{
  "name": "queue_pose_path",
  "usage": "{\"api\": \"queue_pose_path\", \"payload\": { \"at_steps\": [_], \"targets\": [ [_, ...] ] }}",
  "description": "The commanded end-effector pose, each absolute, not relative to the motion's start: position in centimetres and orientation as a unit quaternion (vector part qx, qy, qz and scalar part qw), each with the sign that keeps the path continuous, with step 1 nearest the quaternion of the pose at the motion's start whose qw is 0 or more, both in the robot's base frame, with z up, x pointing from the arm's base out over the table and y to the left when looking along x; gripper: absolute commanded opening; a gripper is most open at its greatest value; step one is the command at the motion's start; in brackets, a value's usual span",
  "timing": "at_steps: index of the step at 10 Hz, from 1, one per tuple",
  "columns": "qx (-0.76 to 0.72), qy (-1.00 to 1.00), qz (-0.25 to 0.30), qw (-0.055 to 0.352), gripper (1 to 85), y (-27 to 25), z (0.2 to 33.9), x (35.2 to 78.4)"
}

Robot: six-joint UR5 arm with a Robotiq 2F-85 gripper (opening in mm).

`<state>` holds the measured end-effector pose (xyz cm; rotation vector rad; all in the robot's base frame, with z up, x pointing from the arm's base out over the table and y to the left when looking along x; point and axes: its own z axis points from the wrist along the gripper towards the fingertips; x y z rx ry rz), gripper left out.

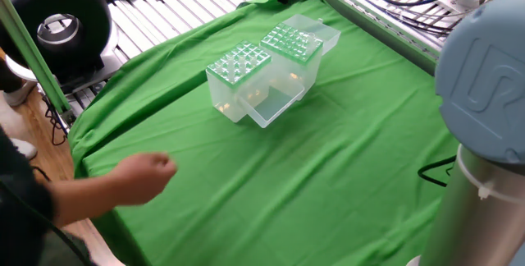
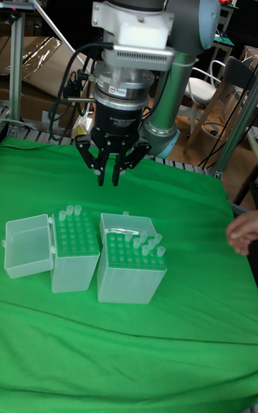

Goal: Insert a large pipette tip into the holder for large pipette tips

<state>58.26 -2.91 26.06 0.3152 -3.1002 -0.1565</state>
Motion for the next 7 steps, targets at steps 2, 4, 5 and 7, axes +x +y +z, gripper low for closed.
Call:
{"api": "queue_pose_path", "payload": {
  "at_steps": [2,4,5,7],
  "targets": [
    [0.084,-0.995,-0.054,0.012,29.0,1.6,24.4,61.1],
    [0.089,-0.995,-0.042,-0.001,28.7,1.1,21.9,61.6],
    [0.089,-0.996,-0.026,0.006,26.7,0.2,21.8,61.0],
    [0.086,-0.996,-0.022,0.019,26.0,-0.1,21.8,60.4]
  ]
}}
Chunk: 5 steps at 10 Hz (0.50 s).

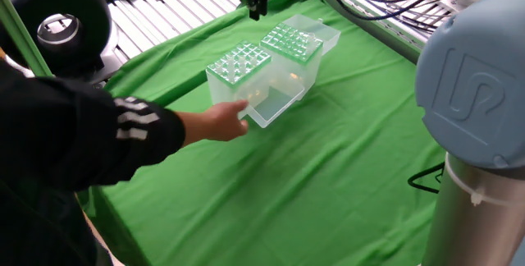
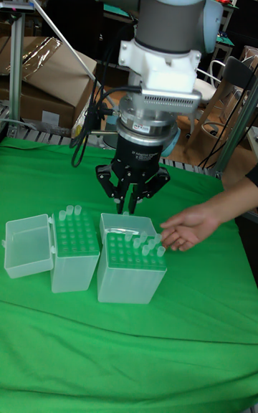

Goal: Insert a large pipette tip into the holder for large pipette tips

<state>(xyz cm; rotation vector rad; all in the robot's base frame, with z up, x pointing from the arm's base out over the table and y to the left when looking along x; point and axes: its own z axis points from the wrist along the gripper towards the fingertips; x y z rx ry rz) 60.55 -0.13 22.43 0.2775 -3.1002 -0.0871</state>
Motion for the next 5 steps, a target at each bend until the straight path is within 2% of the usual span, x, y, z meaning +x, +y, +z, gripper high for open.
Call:
{"api": "queue_pose_path", "payload": {
  "at_steps": [1,3,4,5],
  "targets": [
    [0.093,-0.995,-0.028,0.015,29.3,0.2,21.8,60.6],
    [0.107,-0.993,-0.036,0.020,31.3,0.6,21.8,60.2],
    [0.108,-0.993,-0.050,0.007,31.7,1.5,21.6,60.8],
    [0.109,-0.993,-0.051,-0.001,31.7,2.3,19.8,61.5]
  ]
}}
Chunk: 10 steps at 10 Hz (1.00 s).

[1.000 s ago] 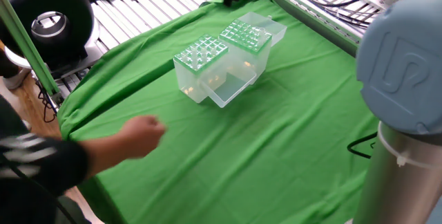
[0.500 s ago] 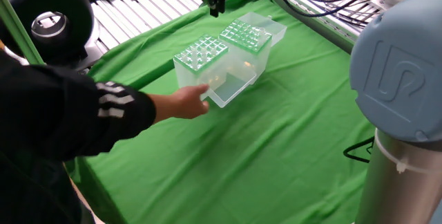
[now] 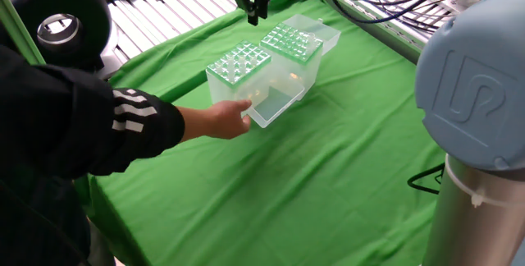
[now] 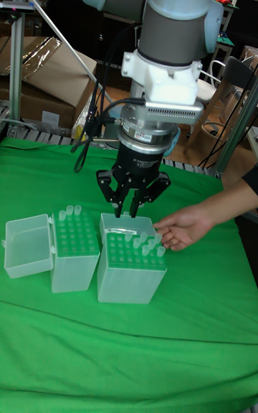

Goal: Insert a large pipette tip into the holder for large pipette tips

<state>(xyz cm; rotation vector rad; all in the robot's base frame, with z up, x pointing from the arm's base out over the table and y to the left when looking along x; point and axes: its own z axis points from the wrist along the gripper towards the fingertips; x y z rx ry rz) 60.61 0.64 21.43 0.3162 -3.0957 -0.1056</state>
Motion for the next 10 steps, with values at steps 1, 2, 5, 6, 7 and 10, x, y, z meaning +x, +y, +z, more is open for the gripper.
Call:
{"api": "queue_pose_path", "payload": {
  "at_steps": [1,2,5,6,7,10],
  "targets": [
    [0.106,-0.993,-0.049,-0.004,31.7,2.6,18.7,61.8],
    [0.104,-0.994,-0.044,-0.004,31.7,2.9,18.0,61.2],
    [0.110,-0.993,-0.035,0.007,30.0,2.6,17.6,60.1],
    [0.107,-0.994,-0.036,0.005,30.0,2.7,17.3,60.3],
    [0.103,-0.994,-0.036,0.000,28.7,2.8,16.4,60.7],
    [0.098,-0.995,-0.016,0.022,27.0,1.6,16.1,59.8]
  ]
}}
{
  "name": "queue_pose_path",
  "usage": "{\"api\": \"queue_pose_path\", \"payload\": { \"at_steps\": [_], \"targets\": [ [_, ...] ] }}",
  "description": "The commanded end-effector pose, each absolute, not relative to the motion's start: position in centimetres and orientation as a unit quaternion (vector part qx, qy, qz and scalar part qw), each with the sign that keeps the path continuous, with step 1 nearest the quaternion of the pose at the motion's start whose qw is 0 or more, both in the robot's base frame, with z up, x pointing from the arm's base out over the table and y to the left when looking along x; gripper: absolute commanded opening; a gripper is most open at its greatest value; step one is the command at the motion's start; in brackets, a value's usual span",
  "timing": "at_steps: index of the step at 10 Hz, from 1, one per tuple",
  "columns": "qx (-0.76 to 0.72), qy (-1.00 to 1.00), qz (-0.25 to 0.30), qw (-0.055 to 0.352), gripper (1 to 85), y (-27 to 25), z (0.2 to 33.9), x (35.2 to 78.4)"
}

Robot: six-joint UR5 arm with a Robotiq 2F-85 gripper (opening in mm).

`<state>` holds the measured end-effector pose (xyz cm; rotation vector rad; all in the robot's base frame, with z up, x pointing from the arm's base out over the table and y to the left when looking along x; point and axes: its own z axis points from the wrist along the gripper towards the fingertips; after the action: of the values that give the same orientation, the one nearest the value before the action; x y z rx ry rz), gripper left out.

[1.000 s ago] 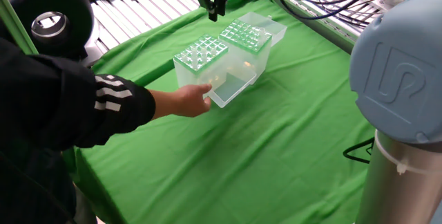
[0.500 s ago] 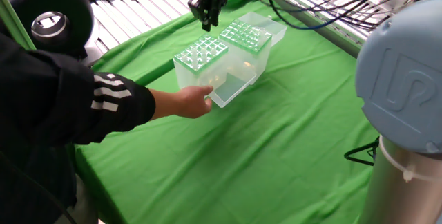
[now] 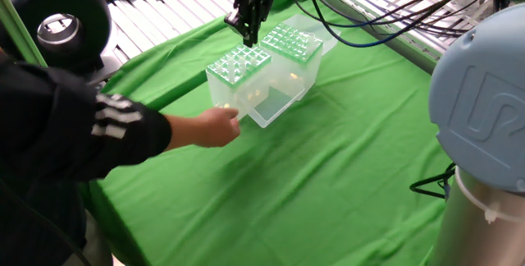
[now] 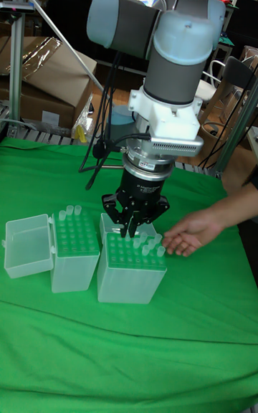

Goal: Insert a large pipette tip into the holder for large pipette tips

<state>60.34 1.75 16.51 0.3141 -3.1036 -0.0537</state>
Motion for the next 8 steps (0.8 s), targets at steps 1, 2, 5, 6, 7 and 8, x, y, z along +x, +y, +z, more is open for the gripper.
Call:
{"api": "queue_pose_path", "payload": {
  "at_steps": [1,2,5,6,7,8],
  "targets": [
    [0.097,-0.994,-0.024,0.034,27.3,2.0,16.1,59.1],
    [0.100,-0.994,-0.020,0.038,29.0,1.8,16.1,58.9],
    [0.075,-0.995,-0.025,0.057,30.0,2.6,16.4,56.2],
    [0.074,-0.995,-0.024,0.055,29.7,3.1,16.5,55.8],
    [0.077,-0.995,-0.028,0.051,29.7,3.2,16.3,56.1],
    [0.079,-0.995,-0.027,0.046,29.3,3.1,15.6,56.4]
  ]
}}
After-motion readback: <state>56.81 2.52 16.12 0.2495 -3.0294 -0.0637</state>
